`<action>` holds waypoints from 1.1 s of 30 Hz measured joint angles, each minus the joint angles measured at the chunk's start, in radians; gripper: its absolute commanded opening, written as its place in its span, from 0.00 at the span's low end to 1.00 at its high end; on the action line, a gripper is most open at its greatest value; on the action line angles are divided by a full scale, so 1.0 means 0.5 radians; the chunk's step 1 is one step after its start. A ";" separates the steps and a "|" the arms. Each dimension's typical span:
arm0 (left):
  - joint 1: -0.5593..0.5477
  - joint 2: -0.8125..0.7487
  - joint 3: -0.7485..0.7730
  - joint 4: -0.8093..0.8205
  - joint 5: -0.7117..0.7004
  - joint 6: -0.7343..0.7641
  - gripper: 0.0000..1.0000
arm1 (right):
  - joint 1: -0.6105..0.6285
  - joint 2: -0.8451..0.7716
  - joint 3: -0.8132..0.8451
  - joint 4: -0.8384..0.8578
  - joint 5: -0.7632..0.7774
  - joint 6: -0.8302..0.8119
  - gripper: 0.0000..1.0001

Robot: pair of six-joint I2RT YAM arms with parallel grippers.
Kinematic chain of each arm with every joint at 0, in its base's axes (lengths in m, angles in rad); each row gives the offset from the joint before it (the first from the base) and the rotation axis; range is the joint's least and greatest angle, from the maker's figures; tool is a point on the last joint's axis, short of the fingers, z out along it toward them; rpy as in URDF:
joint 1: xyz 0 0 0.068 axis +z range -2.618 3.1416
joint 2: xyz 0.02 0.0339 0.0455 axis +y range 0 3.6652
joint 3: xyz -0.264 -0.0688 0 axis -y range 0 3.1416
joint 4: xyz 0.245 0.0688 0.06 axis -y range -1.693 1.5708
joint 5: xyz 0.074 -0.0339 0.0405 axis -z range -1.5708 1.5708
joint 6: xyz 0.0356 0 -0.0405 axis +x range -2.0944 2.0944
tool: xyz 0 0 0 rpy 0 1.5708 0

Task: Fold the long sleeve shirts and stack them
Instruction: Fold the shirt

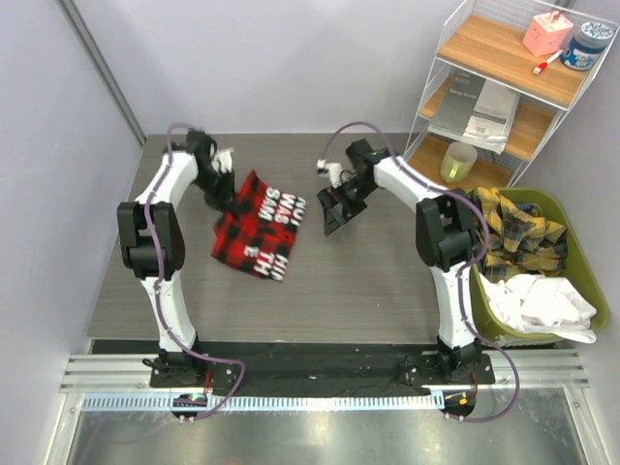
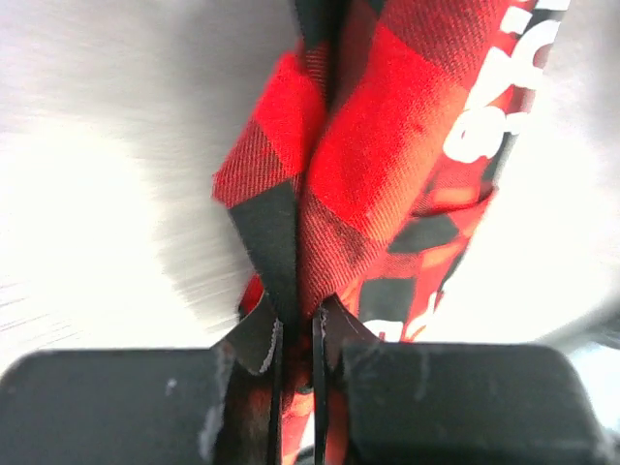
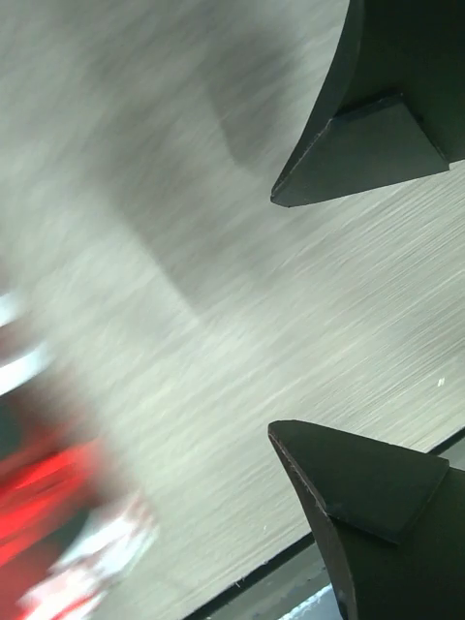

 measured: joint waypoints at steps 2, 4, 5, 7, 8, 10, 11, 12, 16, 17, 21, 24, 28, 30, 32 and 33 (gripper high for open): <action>0.004 0.019 0.396 -0.233 -0.301 0.155 0.00 | -0.083 -0.018 -0.005 -0.023 0.012 0.009 0.99; -0.015 0.048 0.809 -0.379 -0.595 0.298 0.00 | -0.143 -0.048 -0.026 -0.040 0.020 0.021 0.99; -0.042 0.050 0.997 -0.412 -0.747 0.394 0.00 | -0.159 -0.065 -0.037 -0.050 0.020 0.026 0.99; -0.143 0.015 1.203 -0.427 -1.070 0.568 0.00 | -0.166 -0.092 -0.053 -0.063 0.019 0.033 0.99; -0.217 -0.032 1.189 -0.398 -1.212 0.654 0.00 | -0.166 -0.110 -0.066 -0.066 0.016 0.035 1.00; -0.398 -0.157 1.004 -0.325 -1.484 0.820 0.00 | -0.163 -0.130 -0.083 -0.071 0.009 0.041 1.00; -0.494 -0.215 0.858 -0.277 -1.608 0.892 0.00 | -0.164 -0.137 -0.093 -0.075 0.005 0.044 1.00; -0.561 -0.259 0.721 -0.228 -1.689 0.939 0.00 | -0.164 -0.139 -0.098 -0.078 -0.001 0.049 1.00; -0.865 -0.269 0.108 -0.014 -1.942 1.004 0.00 | -0.173 -0.140 -0.124 -0.085 -0.024 0.074 1.00; -0.914 -0.208 0.006 0.018 -1.973 0.986 0.00 | -0.178 -0.140 -0.127 -0.087 -0.028 0.079 1.00; -1.063 0.140 -0.125 0.079 -2.004 0.811 0.00 | -0.216 -0.140 -0.159 -0.091 -0.040 0.095 1.00; -1.175 0.319 -0.111 0.037 -2.011 0.670 0.00 | -0.253 -0.140 -0.184 -0.098 -0.037 0.098 1.00; -1.265 0.376 0.111 -0.126 -1.833 0.455 0.19 | -0.294 -0.144 -0.208 -0.121 -0.034 0.095 1.00; -1.286 0.379 0.240 -0.164 -1.698 0.359 0.53 | -0.313 -0.158 -0.225 -0.124 -0.032 0.092 1.00; -1.302 0.380 0.381 -0.212 -1.543 0.272 0.61 | -0.331 -0.169 -0.228 -0.137 -0.028 0.089 1.00; -1.308 0.381 0.451 -0.240 -1.472 0.229 0.64 | -0.338 -0.172 -0.228 -0.139 -0.027 0.086 1.00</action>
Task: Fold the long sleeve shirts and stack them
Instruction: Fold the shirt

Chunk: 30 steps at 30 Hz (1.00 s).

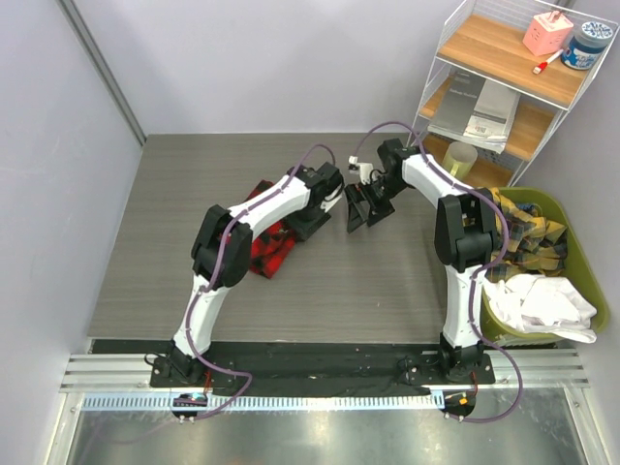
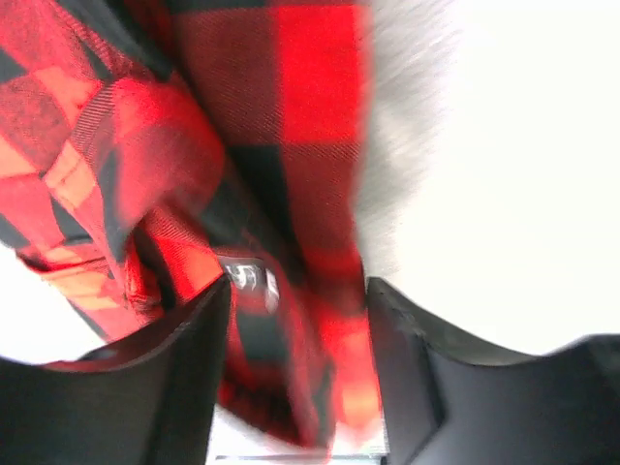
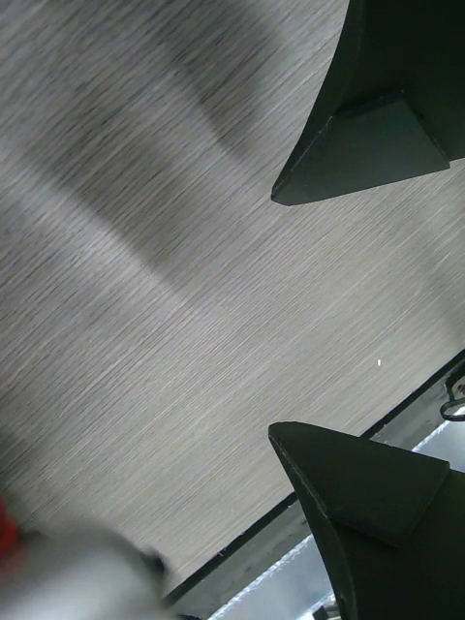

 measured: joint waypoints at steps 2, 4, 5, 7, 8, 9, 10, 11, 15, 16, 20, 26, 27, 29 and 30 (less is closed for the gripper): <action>-0.008 0.000 0.132 -0.077 0.159 -0.049 0.68 | -0.017 -0.003 0.000 -0.011 0.000 -0.003 1.00; -0.008 -0.024 0.204 -0.166 0.324 -0.047 0.76 | -0.031 -0.005 0.004 -0.028 -0.015 -0.012 1.00; -0.005 -0.047 0.204 -0.187 0.397 -0.036 0.77 | -0.040 -0.008 0.004 -0.030 -0.008 -0.015 1.00; 0.001 -0.136 0.196 -0.233 0.555 0.025 0.84 | -0.052 -0.008 0.004 -0.034 -0.011 -0.016 1.00; 0.006 -0.189 0.188 -0.245 0.608 0.057 0.83 | -0.053 -0.008 0.004 -0.036 -0.018 -0.015 1.00; 0.030 -0.275 0.180 -0.255 0.698 0.100 0.79 | -0.051 -0.008 0.004 -0.035 -0.027 -0.010 1.00; 0.052 -0.356 0.180 -0.270 0.773 0.130 0.76 | -0.049 -0.008 0.004 -0.034 -0.043 -0.002 1.00; 0.083 -0.420 0.181 -0.278 0.819 0.163 0.73 | -0.044 -0.008 0.004 -0.033 -0.061 0.006 1.00; 0.446 -0.548 0.262 -0.344 1.016 0.437 0.67 | -0.025 -0.008 0.004 -0.013 -0.129 0.053 1.00; 0.533 -0.538 0.242 -0.336 1.042 0.554 0.65 | -0.024 -0.008 0.003 -0.008 -0.146 0.062 1.00; 0.858 -0.472 0.034 -0.333 1.077 0.906 0.61 | -0.016 -0.008 0.004 -0.003 -0.211 0.096 1.00; 0.852 -0.452 -0.636 -0.216 1.089 1.211 0.54 | -0.027 -0.008 -0.020 -0.002 -0.249 0.118 1.00; 0.829 -0.452 -0.763 -0.169 1.090 1.211 0.52 | -0.034 -0.008 -0.030 -0.004 -0.253 0.120 1.00; 0.767 -0.450 -0.953 -0.078 1.093 1.189 0.50 | -0.056 -0.008 -0.034 -0.008 -0.255 0.120 1.00; 0.712 -0.452 -1.003 -0.064 1.072 1.143 0.50 | -0.068 -0.008 -0.034 -0.011 -0.254 0.119 1.00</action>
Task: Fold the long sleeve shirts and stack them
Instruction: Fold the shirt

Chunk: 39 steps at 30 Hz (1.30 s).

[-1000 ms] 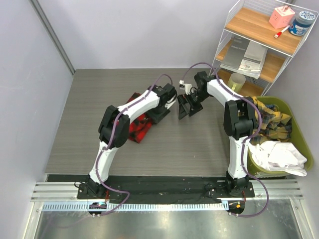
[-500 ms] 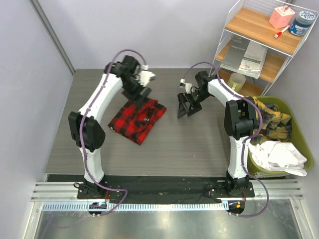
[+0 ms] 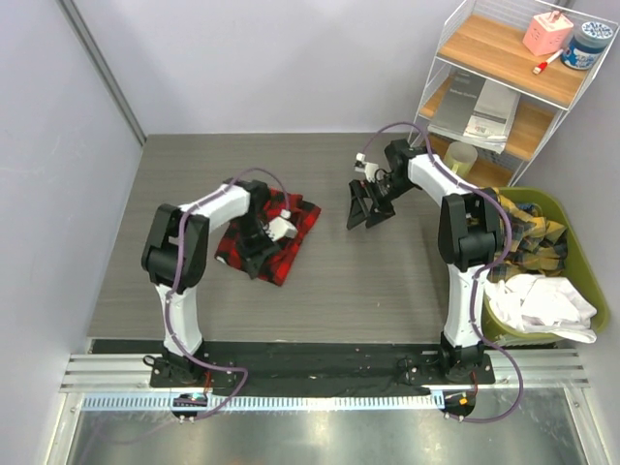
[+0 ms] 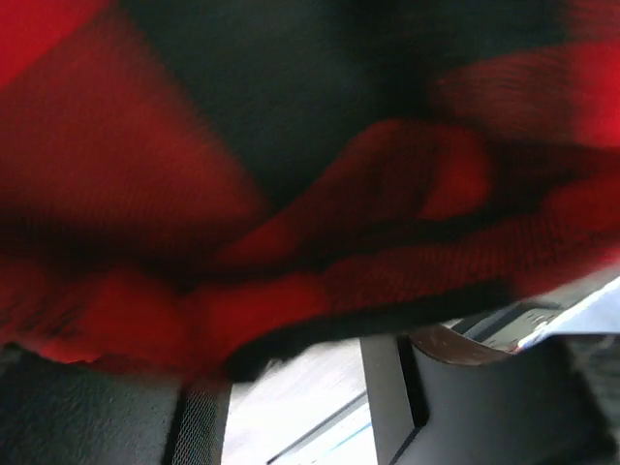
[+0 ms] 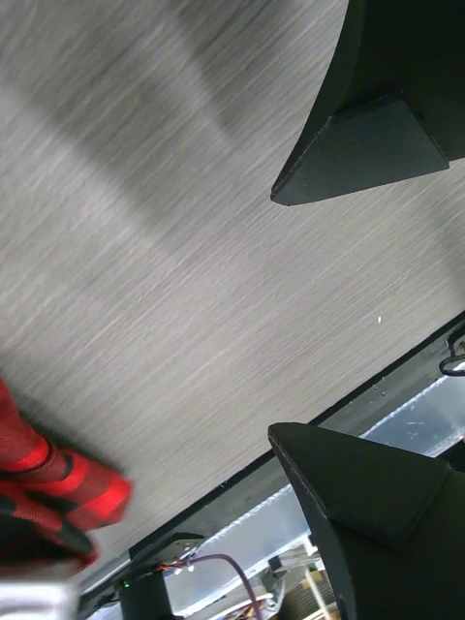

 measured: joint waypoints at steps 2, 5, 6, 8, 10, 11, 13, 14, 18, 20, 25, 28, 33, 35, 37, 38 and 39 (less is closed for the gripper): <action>-0.165 -0.056 -0.070 0.052 -0.004 -0.117 0.54 | -0.038 0.000 0.002 -0.005 0.002 -0.005 1.00; -0.555 -0.040 -0.008 0.104 0.134 -0.328 0.59 | -0.078 0.005 0.020 -0.031 0.021 -0.016 1.00; -0.689 -0.010 0.065 0.142 0.227 -0.395 0.60 | -0.089 0.011 0.039 -0.040 0.029 -0.021 1.00; -0.889 0.043 0.245 0.215 0.432 -0.516 0.63 | -0.105 0.031 0.091 -0.056 0.040 -0.032 1.00; -0.942 0.035 0.388 0.281 0.671 -0.603 0.64 | -0.108 0.064 0.185 -0.072 0.046 -0.047 1.00; -0.903 -0.001 0.421 0.314 0.784 -0.637 0.64 | -0.104 0.100 0.224 -0.076 0.046 -0.053 1.00; -0.710 -0.115 0.421 0.356 0.964 -0.705 0.64 | -0.089 0.169 0.344 -0.096 0.047 -0.060 1.00; -0.564 -0.183 0.414 0.376 1.024 -0.746 0.66 | -0.079 0.211 0.410 -0.096 0.047 -0.063 0.99; 0.031 -0.369 0.391 0.509 1.044 -0.881 0.64 | -0.013 0.305 0.520 -0.098 0.047 -0.097 0.95; 0.266 -0.371 0.416 0.552 0.981 -0.903 0.60 | 0.031 0.321 0.520 -0.126 0.050 -0.133 0.93; 0.456 -0.095 0.623 0.542 0.787 -0.862 0.57 | 0.130 0.304 0.363 -0.181 0.060 -0.234 0.91; 0.430 0.119 0.677 0.520 0.712 -0.791 0.51 | 0.165 0.288 0.217 -0.212 0.087 -0.278 0.90; 0.393 0.317 0.529 0.455 0.651 -0.672 0.39 | 0.146 0.230 0.108 -0.286 0.151 -0.336 0.86; 0.378 0.275 0.405 0.456 0.673 -0.649 0.35 | 0.124 0.214 0.095 -0.307 0.172 -0.351 0.83; 0.356 0.137 0.198 0.491 0.661 -0.629 0.33 | 0.091 0.212 0.097 -0.330 0.188 -0.368 0.81; 0.335 0.078 0.115 0.482 0.655 -0.629 0.33 | 0.072 0.212 0.103 -0.344 0.201 -0.375 0.79; 0.297 0.008 0.008 0.479 0.651 -0.637 0.34 | 0.054 0.215 0.114 -0.362 0.211 -0.380 0.77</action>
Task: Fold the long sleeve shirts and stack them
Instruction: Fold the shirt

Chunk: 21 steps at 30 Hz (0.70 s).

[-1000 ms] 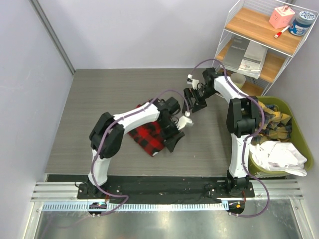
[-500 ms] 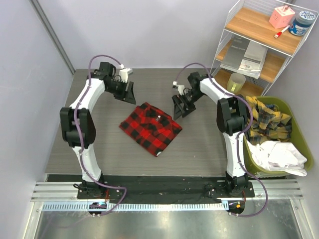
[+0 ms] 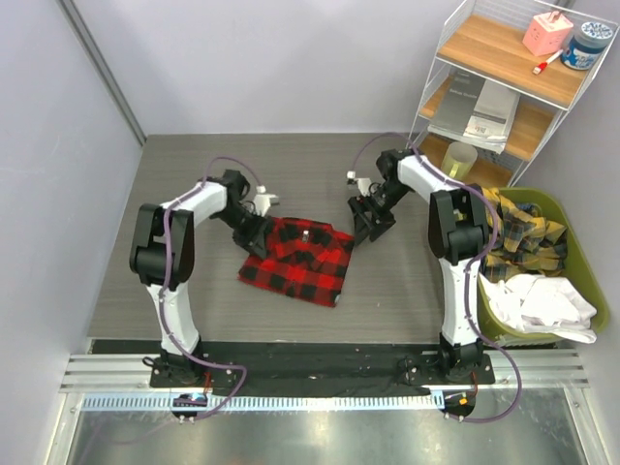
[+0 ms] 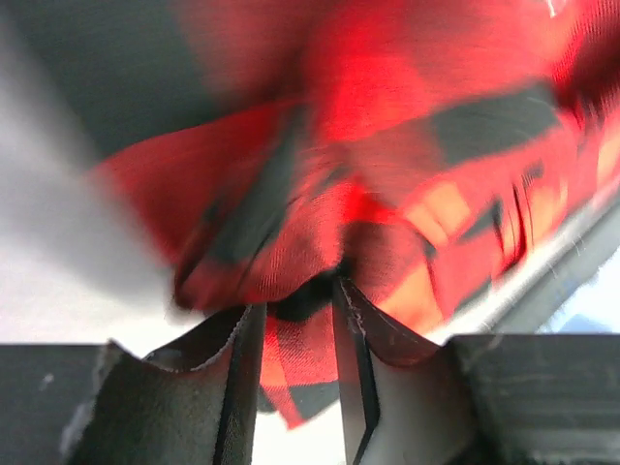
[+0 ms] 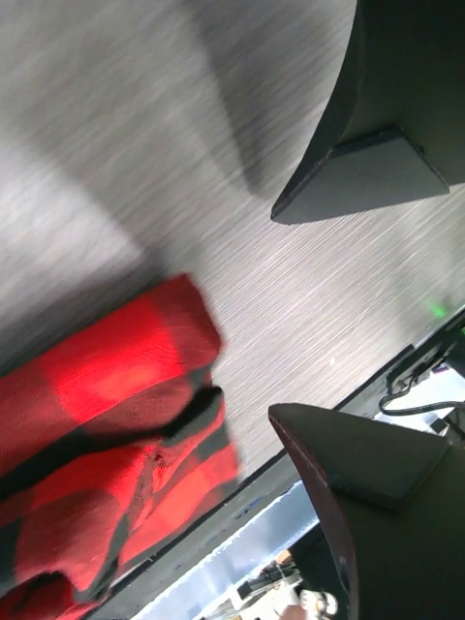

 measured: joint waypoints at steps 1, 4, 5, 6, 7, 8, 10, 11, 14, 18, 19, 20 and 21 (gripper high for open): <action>-0.063 -0.075 -0.111 -0.011 0.000 -0.016 0.37 | -0.021 0.004 0.027 -0.025 0.010 -0.008 0.76; -0.266 -0.240 -0.298 -0.027 0.034 -0.107 0.44 | -0.060 0.027 0.163 -0.081 0.021 -0.042 0.69; -0.330 -0.289 -0.330 -0.029 0.058 -0.140 0.48 | -0.073 0.034 0.201 -0.085 0.023 -0.056 0.66; -0.369 -0.333 -0.340 -0.045 0.079 -0.161 0.49 | -0.082 0.040 0.237 -0.092 0.021 -0.064 0.65; -0.372 -0.372 -0.334 -0.063 0.114 -0.178 0.51 | -0.085 0.043 0.263 -0.095 0.020 -0.071 0.65; -0.347 -0.395 -0.312 -0.085 0.137 -0.187 0.53 | -0.085 0.043 0.278 -0.098 0.016 -0.076 0.63; -0.206 -0.401 -0.173 -0.175 0.218 -0.156 0.56 | -0.079 0.050 0.304 -0.105 0.000 -0.085 0.62; -0.108 -0.389 -0.083 -0.204 0.252 -0.130 0.56 | -0.076 0.055 0.315 -0.107 -0.006 -0.089 0.62; 0.142 -0.320 0.200 -0.294 0.292 -0.022 0.56 | -0.066 0.086 0.360 -0.101 -0.030 -0.095 0.62; 0.266 -0.140 0.415 -0.381 0.288 0.145 0.57 | -0.038 0.166 0.481 -0.063 -0.047 -0.105 0.61; 0.257 -0.086 0.423 -0.398 0.285 0.184 0.57 | -0.029 0.185 0.508 -0.047 -0.047 -0.108 0.61; 0.245 -0.031 0.426 -0.413 0.278 0.214 0.56 | -0.019 0.201 0.527 -0.031 -0.047 -0.112 0.61; 0.235 0.017 0.426 -0.421 0.270 0.230 0.57 | -0.011 0.211 0.538 -0.016 -0.046 -0.118 0.62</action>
